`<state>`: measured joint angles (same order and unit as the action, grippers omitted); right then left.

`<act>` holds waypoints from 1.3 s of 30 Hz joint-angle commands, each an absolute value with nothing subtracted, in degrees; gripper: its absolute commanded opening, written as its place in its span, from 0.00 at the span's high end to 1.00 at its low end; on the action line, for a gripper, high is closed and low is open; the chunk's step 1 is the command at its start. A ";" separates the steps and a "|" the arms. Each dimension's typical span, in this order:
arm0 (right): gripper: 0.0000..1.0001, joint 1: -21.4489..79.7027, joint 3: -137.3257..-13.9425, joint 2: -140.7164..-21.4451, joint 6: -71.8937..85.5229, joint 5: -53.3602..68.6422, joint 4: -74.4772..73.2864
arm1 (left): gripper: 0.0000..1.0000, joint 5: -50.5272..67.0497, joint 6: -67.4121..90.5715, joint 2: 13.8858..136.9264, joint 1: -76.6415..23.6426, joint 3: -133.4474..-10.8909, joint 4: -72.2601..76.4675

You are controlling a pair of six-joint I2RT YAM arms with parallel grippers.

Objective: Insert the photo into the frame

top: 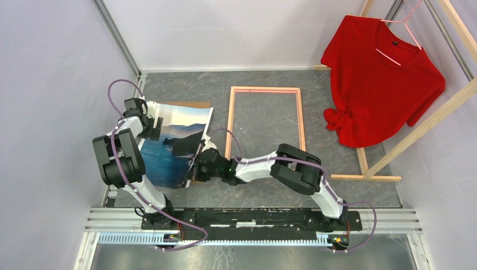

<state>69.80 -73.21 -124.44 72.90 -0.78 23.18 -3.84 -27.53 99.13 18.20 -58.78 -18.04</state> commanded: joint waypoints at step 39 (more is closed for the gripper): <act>1.00 63.98 -73.22 -95.85 8.60 -17.44 -56.38 | 0.00 3.99 -23.36 98.90 19.35 -67.70 -32.09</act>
